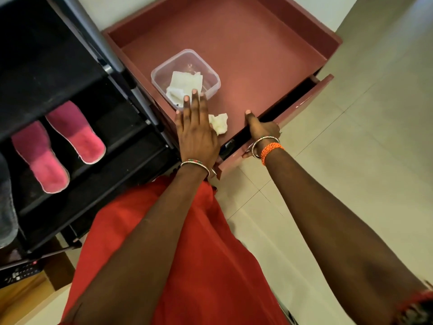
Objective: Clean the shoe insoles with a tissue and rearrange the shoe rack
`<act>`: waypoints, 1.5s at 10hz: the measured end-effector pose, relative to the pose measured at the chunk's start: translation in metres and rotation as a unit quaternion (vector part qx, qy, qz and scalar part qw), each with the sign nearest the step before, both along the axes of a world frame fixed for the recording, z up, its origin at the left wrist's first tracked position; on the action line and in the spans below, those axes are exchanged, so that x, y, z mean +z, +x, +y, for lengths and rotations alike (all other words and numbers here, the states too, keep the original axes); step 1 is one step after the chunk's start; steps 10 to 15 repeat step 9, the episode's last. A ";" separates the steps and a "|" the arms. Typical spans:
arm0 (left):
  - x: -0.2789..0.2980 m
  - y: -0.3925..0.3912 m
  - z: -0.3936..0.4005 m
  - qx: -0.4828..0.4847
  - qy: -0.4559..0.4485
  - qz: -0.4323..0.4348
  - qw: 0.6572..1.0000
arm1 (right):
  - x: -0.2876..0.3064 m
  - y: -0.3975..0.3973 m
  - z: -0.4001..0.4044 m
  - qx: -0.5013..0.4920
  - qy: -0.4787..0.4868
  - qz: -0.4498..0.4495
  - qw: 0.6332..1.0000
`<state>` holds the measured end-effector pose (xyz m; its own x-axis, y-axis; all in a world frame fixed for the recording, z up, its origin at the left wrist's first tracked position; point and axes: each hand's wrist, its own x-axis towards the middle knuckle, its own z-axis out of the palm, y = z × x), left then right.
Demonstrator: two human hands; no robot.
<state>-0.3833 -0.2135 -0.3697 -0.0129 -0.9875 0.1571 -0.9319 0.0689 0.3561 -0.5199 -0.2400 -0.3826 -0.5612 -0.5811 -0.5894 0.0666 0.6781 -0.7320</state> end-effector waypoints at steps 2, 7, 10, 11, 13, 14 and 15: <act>-0.003 0.000 -0.001 0.007 -0.005 -0.005 1.000 | 0.010 0.010 -0.021 0.027 -0.008 0.047 0.998; 0.006 0.004 0.002 -0.027 0.048 -0.035 0.998 | 0.020 0.007 -0.014 0.003 -0.018 -0.135 0.991; 0.020 0.017 0.020 -0.059 0.114 0.009 0.992 | 0.045 0.005 0.004 0.081 -0.026 -0.052 0.995; 0.020 0.017 0.020 -0.059 0.114 0.009 0.992 | 0.045 0.005 0.004 0.081 -0.026 -0.052 0.995; 0.020 0.017 0.020 -0.059 0.114 0.009 0.992 | 0.045 0.005 0.004 0.081 -0.026 -0.052 0.995; 0.020 0.017 0.020 -0.059 0.114 0.009 0.992 | 0.045 0.005 0.004 0.081 -0.026 -0.052 0.995; 0.020 0.017 0.020 -0.059 0.114 0.009 0.992 | 0.045 0.005 0.004 0.081 -0.026 -0.052 0.995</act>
